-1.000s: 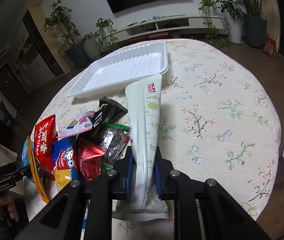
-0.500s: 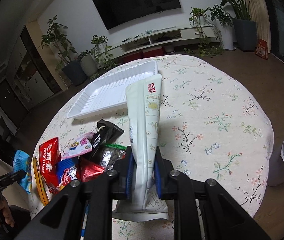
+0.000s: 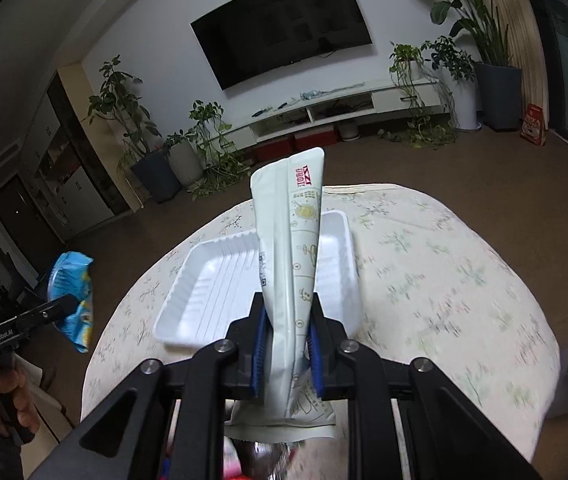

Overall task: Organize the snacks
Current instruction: 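Carry the blue bag into the tray with the left tool while the right tool places the white packet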

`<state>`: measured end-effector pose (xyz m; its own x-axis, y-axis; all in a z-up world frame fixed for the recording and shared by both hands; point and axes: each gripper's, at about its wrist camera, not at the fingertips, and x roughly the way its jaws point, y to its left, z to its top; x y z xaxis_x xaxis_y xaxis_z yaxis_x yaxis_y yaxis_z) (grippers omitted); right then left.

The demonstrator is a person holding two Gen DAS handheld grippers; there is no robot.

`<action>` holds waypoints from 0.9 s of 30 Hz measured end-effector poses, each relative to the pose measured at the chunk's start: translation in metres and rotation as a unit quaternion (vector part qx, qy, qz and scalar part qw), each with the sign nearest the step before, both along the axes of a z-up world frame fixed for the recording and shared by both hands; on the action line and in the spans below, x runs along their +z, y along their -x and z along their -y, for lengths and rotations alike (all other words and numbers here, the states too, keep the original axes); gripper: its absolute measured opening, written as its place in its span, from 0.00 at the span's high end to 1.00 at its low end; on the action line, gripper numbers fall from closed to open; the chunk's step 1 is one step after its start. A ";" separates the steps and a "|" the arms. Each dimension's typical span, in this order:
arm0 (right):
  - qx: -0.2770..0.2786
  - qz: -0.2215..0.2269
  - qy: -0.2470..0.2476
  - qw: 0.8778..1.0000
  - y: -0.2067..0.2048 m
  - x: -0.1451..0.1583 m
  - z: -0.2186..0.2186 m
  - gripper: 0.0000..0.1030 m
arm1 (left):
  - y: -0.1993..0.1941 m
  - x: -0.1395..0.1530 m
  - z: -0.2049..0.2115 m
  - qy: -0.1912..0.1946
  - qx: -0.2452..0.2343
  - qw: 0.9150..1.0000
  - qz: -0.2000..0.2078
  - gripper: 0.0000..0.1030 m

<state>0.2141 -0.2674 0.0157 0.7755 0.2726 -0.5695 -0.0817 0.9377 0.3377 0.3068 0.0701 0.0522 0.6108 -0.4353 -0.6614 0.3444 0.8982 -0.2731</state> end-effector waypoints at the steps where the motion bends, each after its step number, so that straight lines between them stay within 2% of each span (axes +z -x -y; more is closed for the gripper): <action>1: 0.005 -0.004 -0.002 1.000 -0.020 -0.002 -0.005 0.80 | -0.017 -0.007 0.009 -0.007 -0.005 1.000 -0.006 0.69; 6: 0.019 -0.040 0.018 0.999 -0.083 -0.034 -0.022 0.80 | -0.068 -0.048 0.032 -0.026 -0.010 0.998 -0.050 0.69; 8: 0.021 -0.055 0.028 0.998 -0.097 -0.048 -0.026 0.80 | -0.079 -0.066 0.039 -0.032 -0.010 0.997 -0.066 0.69; 12: 0.022 -0.083 0.035 0.996 -0.111 -0.073 -0.025 0.80 | -0.090 -0.084 0.042 -0.035 -0.003 0.995 -0.092 0.69; 19: 0.025 -0.128 0.046 0.990 -0.105 -0.101 -0.023 0.80 | -0.080 -0.116 0.034 -0.045 0.009 0.992 -0.115 0.69; 23: 0.029 -0.133 0.039 0.990 -0.098 -0.103 -0.021 0.80 | -0.076 -0.128 0.038 -0.061 0.002 0.989 -0.132 0.68; 27: 0.025 -0.132 0.036 0.990 -0.094 -0.104 -0.017 0.80 | -0.071 -0.130 0.039 -0.058 0.001 0.988 -0.140 0.68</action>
<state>0.3083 -0.2504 -0.0879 0.5830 0.2587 -0.7702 -0.0472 0.9571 0.2858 0.3775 0.0313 -0.0774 0.3981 -0.3449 -0.8501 0.2673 0.9300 -0.2522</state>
